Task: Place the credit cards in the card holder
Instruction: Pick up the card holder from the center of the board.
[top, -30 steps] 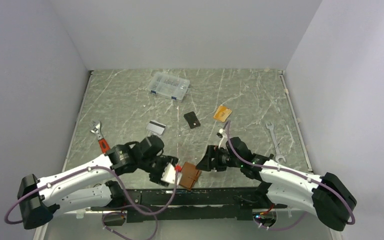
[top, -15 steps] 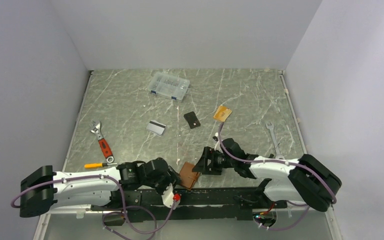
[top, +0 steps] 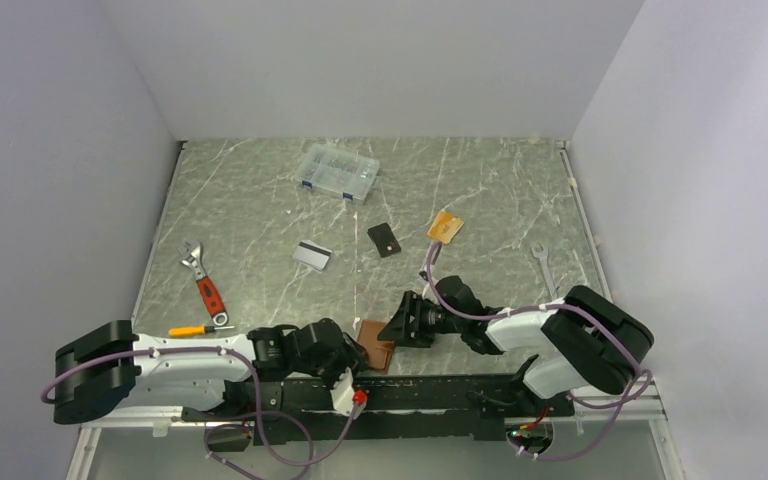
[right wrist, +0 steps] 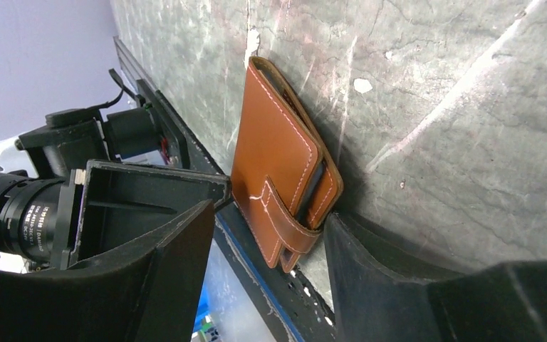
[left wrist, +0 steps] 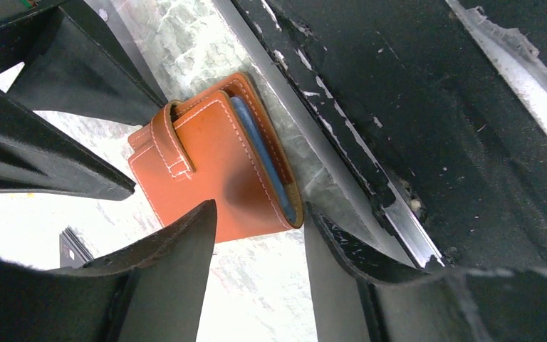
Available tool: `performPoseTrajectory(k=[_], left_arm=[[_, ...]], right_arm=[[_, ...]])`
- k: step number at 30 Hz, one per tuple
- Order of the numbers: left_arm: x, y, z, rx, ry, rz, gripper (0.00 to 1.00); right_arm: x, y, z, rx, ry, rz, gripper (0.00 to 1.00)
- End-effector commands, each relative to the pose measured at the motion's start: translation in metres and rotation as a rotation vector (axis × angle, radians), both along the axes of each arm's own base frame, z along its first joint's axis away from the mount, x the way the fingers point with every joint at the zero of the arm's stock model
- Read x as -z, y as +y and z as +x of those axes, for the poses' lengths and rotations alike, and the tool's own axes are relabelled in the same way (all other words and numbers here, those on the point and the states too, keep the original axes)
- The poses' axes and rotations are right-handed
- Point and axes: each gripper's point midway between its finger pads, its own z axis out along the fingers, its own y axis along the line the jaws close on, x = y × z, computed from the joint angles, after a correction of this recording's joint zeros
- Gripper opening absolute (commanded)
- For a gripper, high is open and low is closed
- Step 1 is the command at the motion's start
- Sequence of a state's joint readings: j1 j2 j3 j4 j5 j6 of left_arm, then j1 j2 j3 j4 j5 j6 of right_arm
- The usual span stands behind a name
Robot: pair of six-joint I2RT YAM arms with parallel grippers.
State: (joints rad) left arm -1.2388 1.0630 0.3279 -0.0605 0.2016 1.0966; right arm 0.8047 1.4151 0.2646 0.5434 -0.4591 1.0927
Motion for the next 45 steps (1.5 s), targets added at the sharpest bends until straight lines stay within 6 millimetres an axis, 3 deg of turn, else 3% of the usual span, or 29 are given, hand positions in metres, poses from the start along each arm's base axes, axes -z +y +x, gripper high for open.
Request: performPoseTrajectory(k=[1,10,14,16,19,23,28,34,37,45], left_arm=[[0.009,0.004,-0.004,0.019,0.011,0.043,0.53],[0.004,-0.003,-0.004,0.023,0.015,0.043,0.49],[0.000,-0.008,-0.001,0.023,0.003,0.030,0.48],[-0.006,-0.013,0.002,0.012,-0.006,0.014,0.48],[-0.024,-0.022,0.013,-0.050,-0.020,-0.027,0.58],[-0.080,-0.035,0.026,-0.168,0.061,-0.194,0.67],[-0.109,-0.019,0.029,-0.143,-0.060,-0.304,0.72],[-0.154,0.002,0.047,-0.077,-0.340,-0.448,0.75],[-0.172,0.009,0.046,-0.032,-0.410,-0.469,0.74],[-0.182,0.005,0.036,0.161,-0.661,-0.510,0.74]], right_arm=[[-0.008,0.007,0.000,-0.014,-0.034,0.050,0.58],[-0.012,0.017,0.006,-0.047,-0.073,0.084,0.42],[-0.024,0.021,0.012,-0.041,-0.121,0.120,0.20],[-0.028,0.021,0.016,-0.029,-0.142,0.127,0.00],[-0.029,0.016,0.020,-0.003,-0.146,0.112,0.00],[-0.041,0.001,0.032,0.072,-0.159,0.112,0.00],[-0.062,-0.024,0.054,0.223,-0.118,0.139,0.00],[-0.106,-0.033,0.066,0.226,-0.089,0.211,0.00],[-0.131,-0.032,0.067,0.180,-0.089,0.257,0.00],[-0.184,-0.022,0.056,0.039,-0.122,0.375,0.00]])
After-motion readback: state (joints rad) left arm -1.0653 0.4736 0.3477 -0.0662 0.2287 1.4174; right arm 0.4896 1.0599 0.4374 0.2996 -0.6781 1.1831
